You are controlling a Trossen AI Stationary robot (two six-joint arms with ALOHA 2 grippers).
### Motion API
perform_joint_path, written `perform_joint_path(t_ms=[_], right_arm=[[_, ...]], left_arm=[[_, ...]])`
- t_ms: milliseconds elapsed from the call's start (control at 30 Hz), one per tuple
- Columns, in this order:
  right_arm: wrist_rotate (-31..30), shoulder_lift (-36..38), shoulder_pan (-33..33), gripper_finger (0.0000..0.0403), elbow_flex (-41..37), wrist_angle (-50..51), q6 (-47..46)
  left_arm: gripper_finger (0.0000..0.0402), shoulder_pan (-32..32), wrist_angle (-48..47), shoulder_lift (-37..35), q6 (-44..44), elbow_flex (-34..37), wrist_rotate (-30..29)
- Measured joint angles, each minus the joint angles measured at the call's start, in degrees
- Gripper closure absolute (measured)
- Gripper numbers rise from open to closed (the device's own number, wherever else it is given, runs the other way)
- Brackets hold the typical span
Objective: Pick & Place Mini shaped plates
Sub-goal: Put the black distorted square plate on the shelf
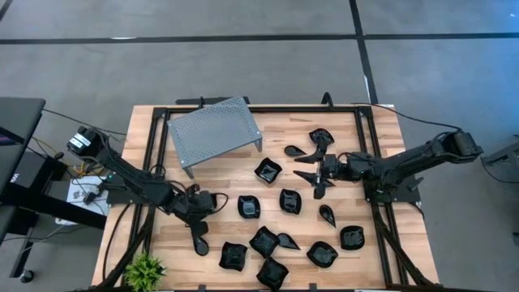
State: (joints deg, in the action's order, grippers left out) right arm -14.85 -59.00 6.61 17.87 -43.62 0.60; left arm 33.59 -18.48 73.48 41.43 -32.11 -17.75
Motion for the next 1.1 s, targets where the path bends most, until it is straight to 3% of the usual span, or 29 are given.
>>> perform_joint_path(t_ms=[133, 400, 733, 967, 1100], right_arm=[[-0.04, -1.41, 0.00, 0.0217, 1.66, -0.09, 1.19], [-0.04, -4.60, -0.02, 0.0217, 4.77, -0.13, 2.56], [-0.04, -8.77, -0.02, 0.0217, 7.21, -0.09, 3.00], [-0.15, -9.69, -0.47, 0.0220, 7.58, -0.15, 2.92], [-0.19, -9.47, -1.48, 0.0220, 7.58, -0.21, 1.32]], left_arm=[[0.0395, 0.24, 0.35, -3.59, -7.20, -4.88, -1.36], [0.0395, -3.61, -2.21, -11.16, -28.85, -12.08, -10.43], [0.0395, -18.09, -21.28, -22.20, -29.01, -12.23, -18.10], [0.0395, -29.29, -28.68, -22.54, -29.26, -12.19, -18.25], [0.0395, -34.19, -29.43, -22.46, -34.63, -12.19, -18.18]])
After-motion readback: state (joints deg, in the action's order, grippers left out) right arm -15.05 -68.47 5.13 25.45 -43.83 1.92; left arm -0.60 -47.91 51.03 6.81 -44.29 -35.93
